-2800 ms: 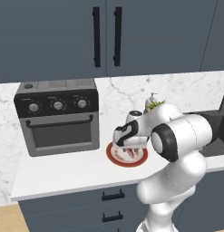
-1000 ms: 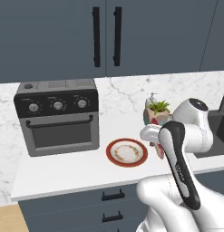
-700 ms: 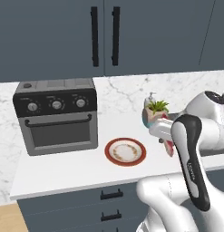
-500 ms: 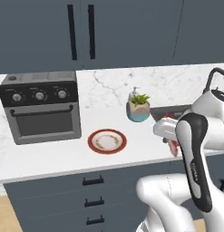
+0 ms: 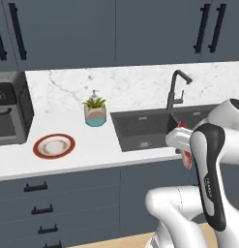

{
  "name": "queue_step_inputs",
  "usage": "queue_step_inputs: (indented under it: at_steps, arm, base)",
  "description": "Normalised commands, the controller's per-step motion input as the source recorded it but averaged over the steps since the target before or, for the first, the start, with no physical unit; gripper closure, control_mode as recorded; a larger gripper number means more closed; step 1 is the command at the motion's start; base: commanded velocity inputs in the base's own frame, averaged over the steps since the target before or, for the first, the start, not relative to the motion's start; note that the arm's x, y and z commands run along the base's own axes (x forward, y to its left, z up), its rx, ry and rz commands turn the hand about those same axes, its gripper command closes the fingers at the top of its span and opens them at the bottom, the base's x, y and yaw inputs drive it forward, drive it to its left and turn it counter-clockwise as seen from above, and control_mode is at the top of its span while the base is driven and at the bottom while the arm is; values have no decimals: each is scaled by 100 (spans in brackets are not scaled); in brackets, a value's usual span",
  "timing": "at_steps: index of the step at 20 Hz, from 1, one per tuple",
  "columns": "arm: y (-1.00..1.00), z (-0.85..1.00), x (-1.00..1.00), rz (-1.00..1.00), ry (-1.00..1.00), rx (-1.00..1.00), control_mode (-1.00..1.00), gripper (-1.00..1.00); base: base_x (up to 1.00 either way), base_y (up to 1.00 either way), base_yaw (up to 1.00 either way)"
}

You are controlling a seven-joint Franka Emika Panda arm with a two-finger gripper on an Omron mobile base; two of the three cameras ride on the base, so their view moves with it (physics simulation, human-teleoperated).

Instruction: Pick up the knife from the drawer and place it on the cutting board. Then place the meat from the plate to the cutting board.

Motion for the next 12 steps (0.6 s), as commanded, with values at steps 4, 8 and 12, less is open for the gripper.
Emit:
queue_step_inputs:
  at_steps: [4, 8, 12]
  arm:
    - [0, 0, 0, 0, 0, 0, 100, 100]
    - [0, 0, 0, 0, 0, 0, 100, 100]
    - [0, 0, 0, 0, 0, 0, 100, 100]
  base:
    - [-1, -100, 0]
    - [0, -100, 0]
    - [7, -100, 0]
